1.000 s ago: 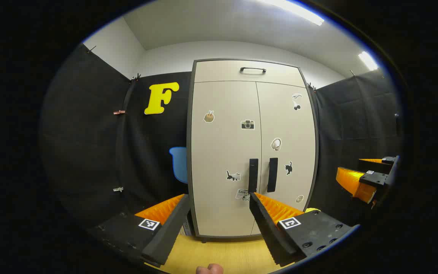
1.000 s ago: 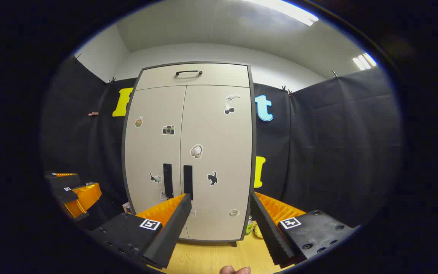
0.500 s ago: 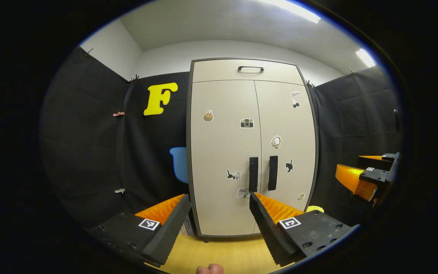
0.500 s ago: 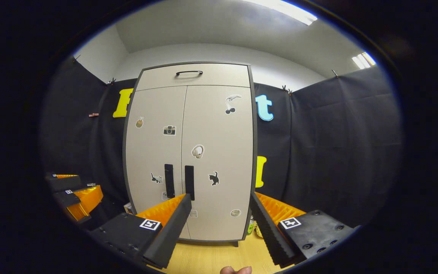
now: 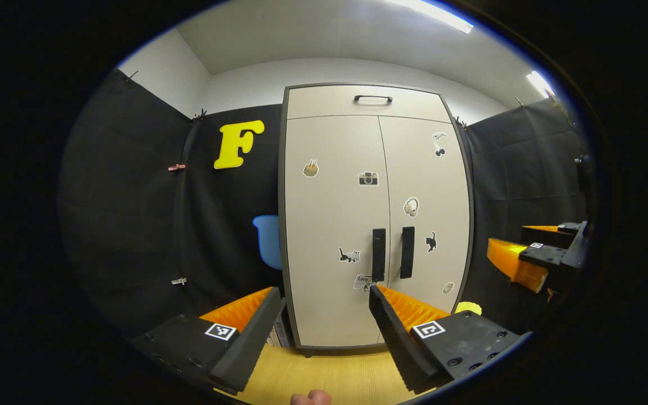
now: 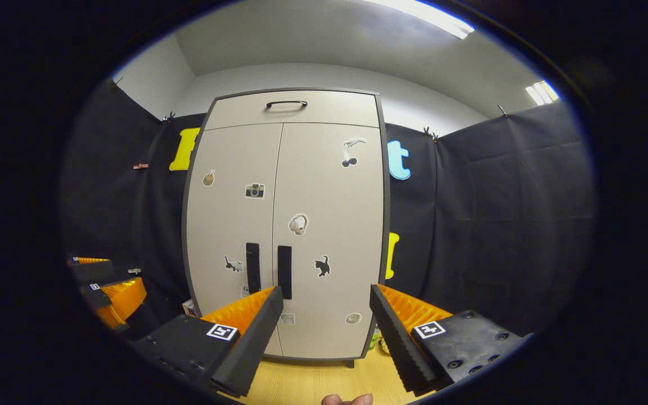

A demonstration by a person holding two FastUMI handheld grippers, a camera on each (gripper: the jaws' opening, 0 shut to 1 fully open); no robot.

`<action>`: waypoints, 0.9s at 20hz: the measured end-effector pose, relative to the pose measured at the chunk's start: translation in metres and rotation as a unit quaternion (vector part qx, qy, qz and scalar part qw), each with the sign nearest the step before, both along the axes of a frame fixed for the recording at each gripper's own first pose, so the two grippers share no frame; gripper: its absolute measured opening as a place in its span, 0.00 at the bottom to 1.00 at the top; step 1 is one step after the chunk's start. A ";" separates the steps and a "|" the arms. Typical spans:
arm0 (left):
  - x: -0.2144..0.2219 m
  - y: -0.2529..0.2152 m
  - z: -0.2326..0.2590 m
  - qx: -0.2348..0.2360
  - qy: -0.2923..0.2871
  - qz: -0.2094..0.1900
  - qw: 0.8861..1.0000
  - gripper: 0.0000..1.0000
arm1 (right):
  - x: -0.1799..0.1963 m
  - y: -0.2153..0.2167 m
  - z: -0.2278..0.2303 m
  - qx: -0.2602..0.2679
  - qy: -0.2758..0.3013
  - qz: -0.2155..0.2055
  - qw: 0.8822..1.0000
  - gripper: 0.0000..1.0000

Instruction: Open the right door of the double-door shoe cabinet with the right hand, and open the left door with the left hand.

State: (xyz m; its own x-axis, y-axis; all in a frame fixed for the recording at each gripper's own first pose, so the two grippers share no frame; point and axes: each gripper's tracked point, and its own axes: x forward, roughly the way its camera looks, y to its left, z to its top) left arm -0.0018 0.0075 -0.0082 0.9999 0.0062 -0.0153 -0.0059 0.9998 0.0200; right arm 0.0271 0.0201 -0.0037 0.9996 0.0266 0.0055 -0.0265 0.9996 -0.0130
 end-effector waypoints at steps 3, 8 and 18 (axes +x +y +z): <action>-0.002 0.002 -0.004 -0.002 0.004 0.000 1.000 0.98 | 0.026 0.012 -0.006 -0.001 0.003 0.011 1.000 0.98; -0.004 0.010 -0.011 -0.003 0.010 0.005 1.000 0.98 | 0.077 0.038 -0.014 -0.017 -0.001 0.025 1.000 0.98; -0.012 0.026 -0.023 -0.010 0.019 0.018 1.000 0.98 | 0.173 0.081 -0.059 -0.004 0.030 0.039 0.999 0.98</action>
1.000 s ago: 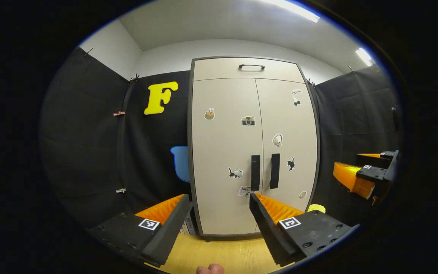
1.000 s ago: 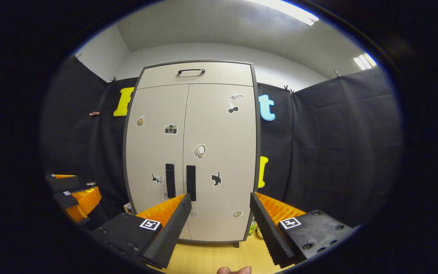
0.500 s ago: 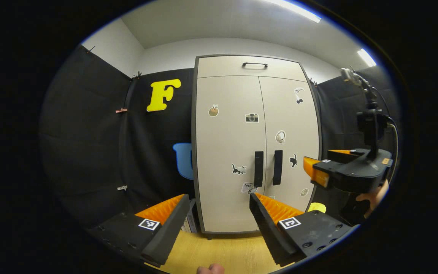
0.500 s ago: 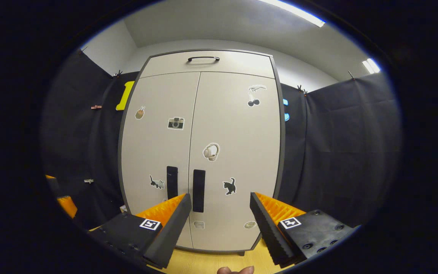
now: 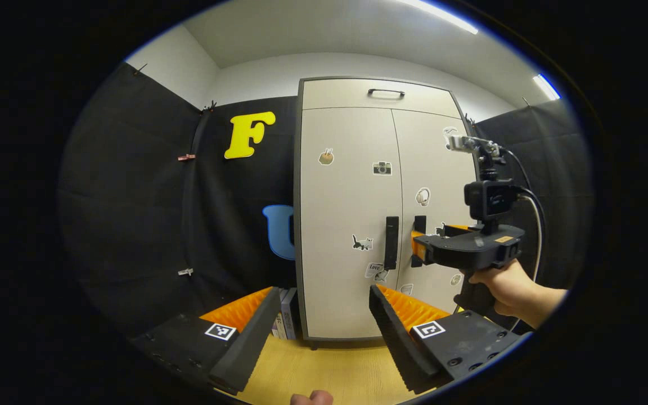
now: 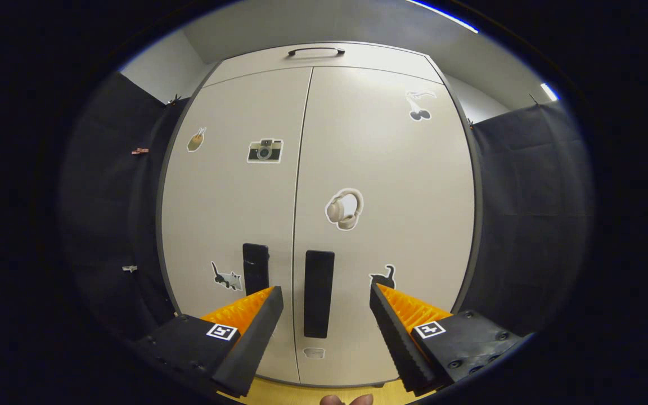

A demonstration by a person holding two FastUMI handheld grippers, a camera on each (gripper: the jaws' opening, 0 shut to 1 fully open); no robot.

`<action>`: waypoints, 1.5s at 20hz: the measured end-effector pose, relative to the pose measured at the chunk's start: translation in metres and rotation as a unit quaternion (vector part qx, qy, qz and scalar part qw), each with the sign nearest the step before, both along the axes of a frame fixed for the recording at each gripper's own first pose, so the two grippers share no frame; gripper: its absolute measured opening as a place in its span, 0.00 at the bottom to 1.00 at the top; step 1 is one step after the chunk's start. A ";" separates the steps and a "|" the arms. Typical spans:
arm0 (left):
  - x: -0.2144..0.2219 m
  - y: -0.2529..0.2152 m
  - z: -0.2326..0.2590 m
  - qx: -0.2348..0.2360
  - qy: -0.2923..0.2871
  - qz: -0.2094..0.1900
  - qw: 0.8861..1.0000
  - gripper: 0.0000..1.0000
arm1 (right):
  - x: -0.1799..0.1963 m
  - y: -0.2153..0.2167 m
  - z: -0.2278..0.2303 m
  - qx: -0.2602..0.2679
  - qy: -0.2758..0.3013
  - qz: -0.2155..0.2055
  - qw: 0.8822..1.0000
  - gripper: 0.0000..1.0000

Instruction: Open the right door of the double-door shoe cabinet with the right hand, and open the left door with the left hand.

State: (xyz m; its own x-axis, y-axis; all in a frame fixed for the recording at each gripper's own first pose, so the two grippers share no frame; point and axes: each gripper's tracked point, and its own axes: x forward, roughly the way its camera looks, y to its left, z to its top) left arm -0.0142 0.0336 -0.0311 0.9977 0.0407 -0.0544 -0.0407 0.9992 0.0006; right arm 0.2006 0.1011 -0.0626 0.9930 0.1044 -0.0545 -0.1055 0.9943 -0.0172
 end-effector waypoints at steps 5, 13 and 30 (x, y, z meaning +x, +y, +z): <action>-0.002 0.010 -0.001 0.009 -0.001 0.007 1.000 0.98 | 0.030 0.002 -0.016 -0.005 0.008 -0.017 1.000 0.98; -0.002 0.023 -0.006 0.003 0.000 0.018 1.000 0.98 | 0.046 0.014 -0.036 -0.008 0.034 -0.015 0.999 0.45; -0.026 0.033 -0.003 0.003 -0.002 0.038 0.999 0.98 | 0.034 0.008 -0.033 0.035 0.050 -0.019 0.998 0.13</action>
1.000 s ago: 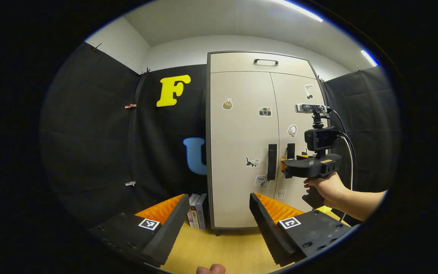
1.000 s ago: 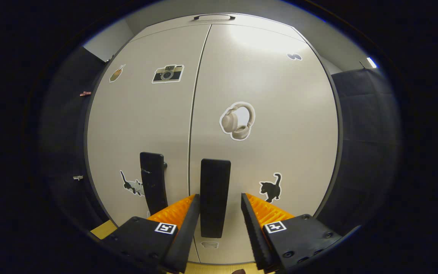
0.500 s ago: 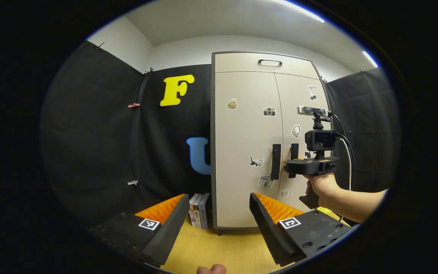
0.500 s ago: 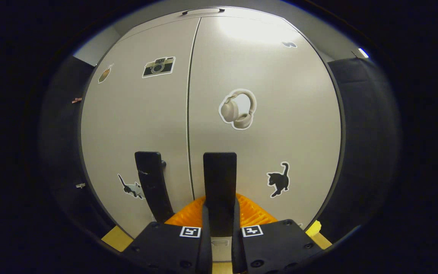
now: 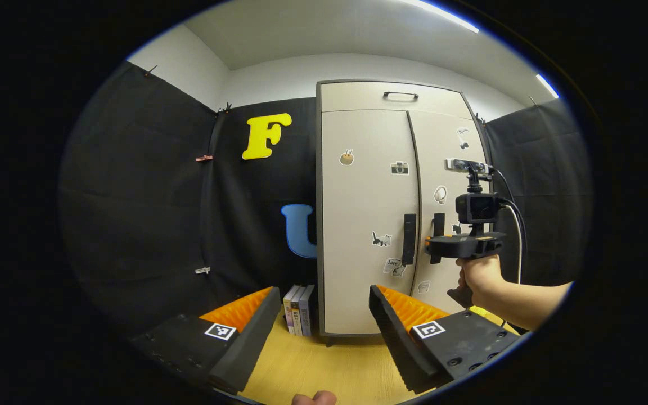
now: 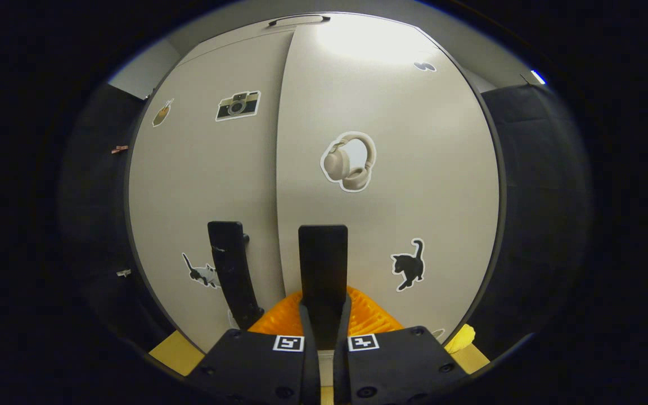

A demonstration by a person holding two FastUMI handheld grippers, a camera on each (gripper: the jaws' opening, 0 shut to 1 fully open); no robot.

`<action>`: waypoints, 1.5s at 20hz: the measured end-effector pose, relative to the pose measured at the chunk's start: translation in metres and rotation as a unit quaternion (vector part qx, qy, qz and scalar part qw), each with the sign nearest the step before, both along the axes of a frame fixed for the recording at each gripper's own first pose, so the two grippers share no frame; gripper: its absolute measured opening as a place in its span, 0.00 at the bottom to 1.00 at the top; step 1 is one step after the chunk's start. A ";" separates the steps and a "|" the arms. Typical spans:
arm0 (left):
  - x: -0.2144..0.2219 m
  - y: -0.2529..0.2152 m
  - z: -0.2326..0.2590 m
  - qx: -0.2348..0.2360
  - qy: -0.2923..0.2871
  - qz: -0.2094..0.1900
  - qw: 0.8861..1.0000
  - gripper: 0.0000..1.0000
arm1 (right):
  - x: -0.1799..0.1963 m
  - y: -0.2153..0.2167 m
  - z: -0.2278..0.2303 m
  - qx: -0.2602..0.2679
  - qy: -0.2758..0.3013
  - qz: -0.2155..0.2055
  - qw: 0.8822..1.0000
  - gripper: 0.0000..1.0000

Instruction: Open the right door of the double-door shoe cabinet with the right hand, and open the left door with the left hand.

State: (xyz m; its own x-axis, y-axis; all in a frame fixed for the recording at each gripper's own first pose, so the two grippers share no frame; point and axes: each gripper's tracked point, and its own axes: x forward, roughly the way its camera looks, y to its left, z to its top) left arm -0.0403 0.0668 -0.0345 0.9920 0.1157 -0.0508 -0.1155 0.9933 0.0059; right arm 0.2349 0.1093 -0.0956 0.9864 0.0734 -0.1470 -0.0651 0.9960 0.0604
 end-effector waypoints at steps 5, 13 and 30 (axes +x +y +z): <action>-0.006 -0.013 0.007 0.003 -0.006 0.003 1.000 0.98 | -0.015 -0.005 0.008 0.023 -0.009 0.043 0.999 0.10; -0.008 -0.036 0.005 0.009 -0.001 0.000 1.000 0.98 | -0.032 -0.019 0.013 0.035 -0.011 0.078 0.996 0.09; 0.029 -0.114 0.017 0.007 -0.008 -0.035 0.999 0.98 | -0.062 -0.061 0.018 0.041 -0.018 0.089 0.995 0.09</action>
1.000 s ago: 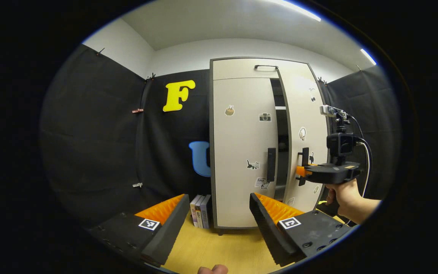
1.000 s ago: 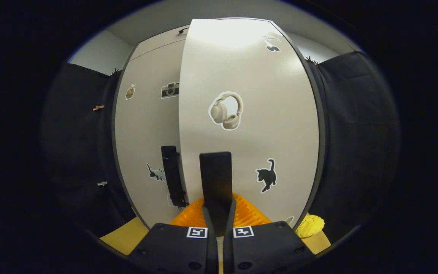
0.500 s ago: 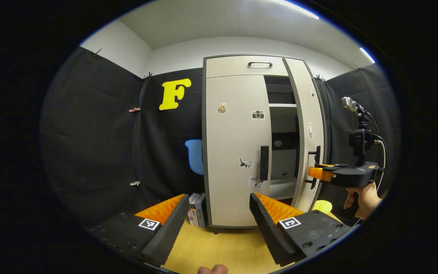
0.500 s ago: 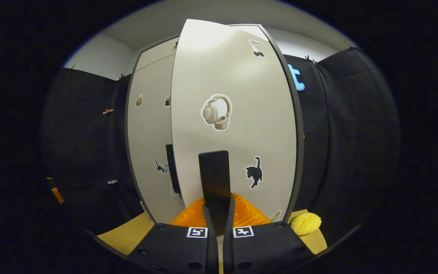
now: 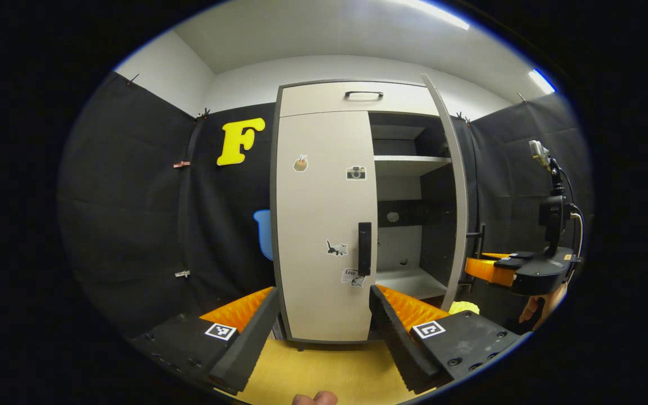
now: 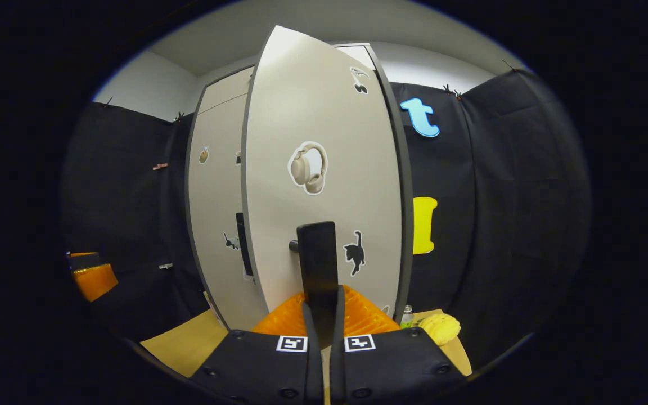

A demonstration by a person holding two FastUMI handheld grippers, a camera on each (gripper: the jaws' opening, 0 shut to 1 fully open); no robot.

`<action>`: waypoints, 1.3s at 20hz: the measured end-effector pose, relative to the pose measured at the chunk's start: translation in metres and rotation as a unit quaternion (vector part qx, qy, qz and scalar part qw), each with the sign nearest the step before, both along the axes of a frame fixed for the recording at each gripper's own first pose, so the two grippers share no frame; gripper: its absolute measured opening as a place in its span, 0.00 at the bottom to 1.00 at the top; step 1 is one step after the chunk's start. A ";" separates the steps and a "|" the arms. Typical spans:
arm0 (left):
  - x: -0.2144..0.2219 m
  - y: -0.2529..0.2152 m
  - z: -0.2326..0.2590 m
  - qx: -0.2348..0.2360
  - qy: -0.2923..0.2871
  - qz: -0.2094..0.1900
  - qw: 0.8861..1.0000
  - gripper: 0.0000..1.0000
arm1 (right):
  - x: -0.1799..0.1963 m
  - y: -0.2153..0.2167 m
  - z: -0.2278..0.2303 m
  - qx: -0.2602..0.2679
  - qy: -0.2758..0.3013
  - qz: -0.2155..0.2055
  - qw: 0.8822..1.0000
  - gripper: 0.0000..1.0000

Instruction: Open the right door of the double-door shoe cabinet with the right hand, and open the left door with the left hand.

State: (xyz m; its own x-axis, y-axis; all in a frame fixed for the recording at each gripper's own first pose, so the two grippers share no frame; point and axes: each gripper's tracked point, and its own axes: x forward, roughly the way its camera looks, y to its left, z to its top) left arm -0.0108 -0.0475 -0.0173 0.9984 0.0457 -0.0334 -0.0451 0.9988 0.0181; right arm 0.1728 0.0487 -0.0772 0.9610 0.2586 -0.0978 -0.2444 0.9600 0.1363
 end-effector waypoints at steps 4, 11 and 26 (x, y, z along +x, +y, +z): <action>0.008 -0.026 -0.001 -0.016 0.000 -0.014 1.000 0.98 | -0.002 -0.012 -0.001 -0.007 0.001 -0.010 1.000 0.09; 0.019 -0.053 0.000 -0.013 -0.001 -0.028 1.000 0.98 | -0.005 -0.034 -0.002 -0.009 0.005 -0.037 0.999 0.08; 0.056 -0.084 -0.005 -0.005 -0.008 -0.048 0.999 0.98 | -0.015 -0.086 0.006 -0.012 -0.010 -0.099 0.995 0.05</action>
State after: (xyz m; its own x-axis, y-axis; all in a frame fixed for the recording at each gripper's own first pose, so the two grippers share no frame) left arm 0.0452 -0.1313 -0.0228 0.9985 -0.0510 -0.0176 0.0511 0.9987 0.0072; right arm 0.1577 -0.0370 -0.0717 0.9947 0.0625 -0.0813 -0.0534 0.9926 0.1093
